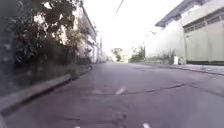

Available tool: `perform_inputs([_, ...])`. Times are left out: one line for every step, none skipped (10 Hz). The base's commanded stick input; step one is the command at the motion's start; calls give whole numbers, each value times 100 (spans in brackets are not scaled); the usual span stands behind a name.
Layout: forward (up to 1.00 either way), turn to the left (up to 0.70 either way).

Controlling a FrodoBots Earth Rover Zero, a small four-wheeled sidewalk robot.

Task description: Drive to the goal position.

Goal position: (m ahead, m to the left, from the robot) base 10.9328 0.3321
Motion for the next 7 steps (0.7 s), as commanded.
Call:
perform_inputs([100,0])
perform_inputs([100,0])
perform_inputs([100,0])
perform_inputs([100,0])
perform_inputs([100,0])
perform_inputs([100,0])
perform_inputs([100,0])
